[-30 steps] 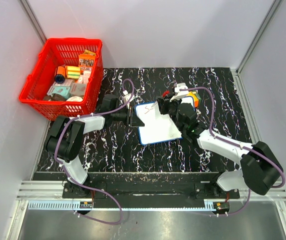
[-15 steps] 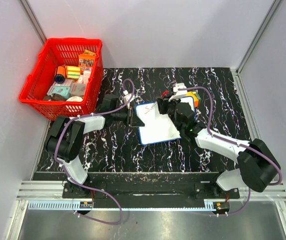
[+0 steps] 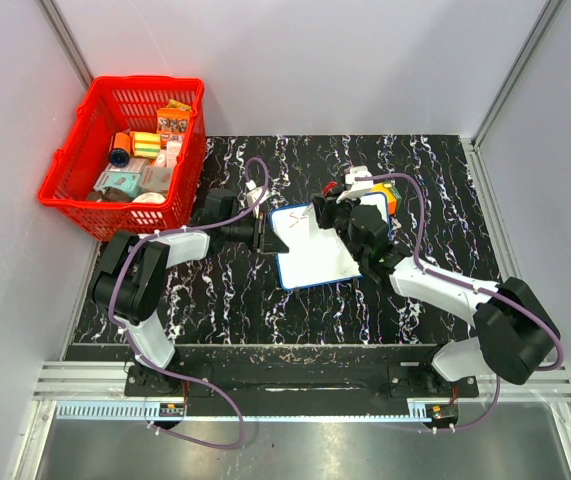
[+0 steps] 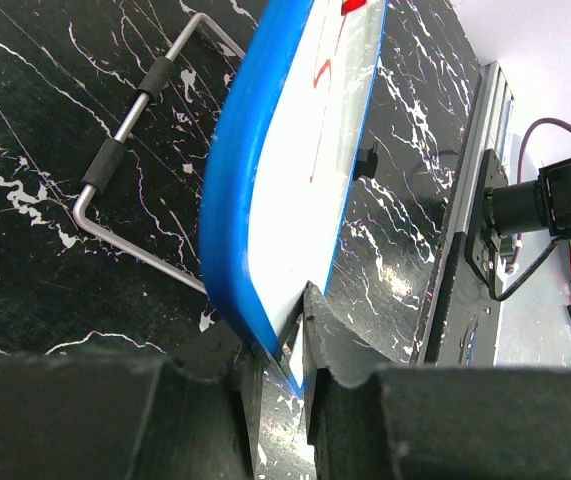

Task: Write a sentence on the whiteboard

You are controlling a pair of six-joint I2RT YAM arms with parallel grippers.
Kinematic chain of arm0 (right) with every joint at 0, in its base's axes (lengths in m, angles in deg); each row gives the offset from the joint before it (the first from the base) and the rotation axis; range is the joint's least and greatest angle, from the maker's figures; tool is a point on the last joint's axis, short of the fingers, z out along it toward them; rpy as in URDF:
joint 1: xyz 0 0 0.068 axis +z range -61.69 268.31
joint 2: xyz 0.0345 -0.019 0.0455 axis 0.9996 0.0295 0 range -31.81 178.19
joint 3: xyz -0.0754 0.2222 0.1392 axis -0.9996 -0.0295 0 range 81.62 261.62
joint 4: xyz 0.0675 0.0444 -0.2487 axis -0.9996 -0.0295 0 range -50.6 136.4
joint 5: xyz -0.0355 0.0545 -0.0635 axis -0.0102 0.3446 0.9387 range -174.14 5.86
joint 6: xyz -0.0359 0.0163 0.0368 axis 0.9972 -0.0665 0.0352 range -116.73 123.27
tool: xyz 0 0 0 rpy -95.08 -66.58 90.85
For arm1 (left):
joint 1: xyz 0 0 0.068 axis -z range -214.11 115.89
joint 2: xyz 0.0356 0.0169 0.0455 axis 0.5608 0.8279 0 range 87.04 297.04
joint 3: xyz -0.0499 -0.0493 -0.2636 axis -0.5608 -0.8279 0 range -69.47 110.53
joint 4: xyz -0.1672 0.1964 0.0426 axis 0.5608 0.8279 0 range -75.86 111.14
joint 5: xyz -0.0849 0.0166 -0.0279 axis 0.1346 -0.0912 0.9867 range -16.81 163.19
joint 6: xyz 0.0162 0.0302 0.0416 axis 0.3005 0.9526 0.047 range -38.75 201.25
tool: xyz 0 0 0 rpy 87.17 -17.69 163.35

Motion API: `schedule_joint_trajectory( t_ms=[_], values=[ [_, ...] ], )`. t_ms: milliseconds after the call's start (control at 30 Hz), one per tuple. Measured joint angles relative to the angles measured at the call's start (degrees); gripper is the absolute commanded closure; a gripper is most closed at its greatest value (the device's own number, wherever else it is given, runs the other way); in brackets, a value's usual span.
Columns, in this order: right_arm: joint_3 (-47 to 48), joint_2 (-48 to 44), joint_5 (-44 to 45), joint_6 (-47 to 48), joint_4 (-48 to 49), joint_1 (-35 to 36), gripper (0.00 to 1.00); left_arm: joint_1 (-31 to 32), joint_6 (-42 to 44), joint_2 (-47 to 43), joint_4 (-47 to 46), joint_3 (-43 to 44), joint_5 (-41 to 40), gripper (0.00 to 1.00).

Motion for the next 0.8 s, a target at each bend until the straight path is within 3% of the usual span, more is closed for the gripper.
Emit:
schedule_joint_trajectory(
  t_ms=[800],
  values=[
    [-0.24,-0.17,-1.77,0.00,-1.18,0.00,1.00,0.00,0.37,0.00,0.50,0.13,-0.09,1.00]
  ],
)
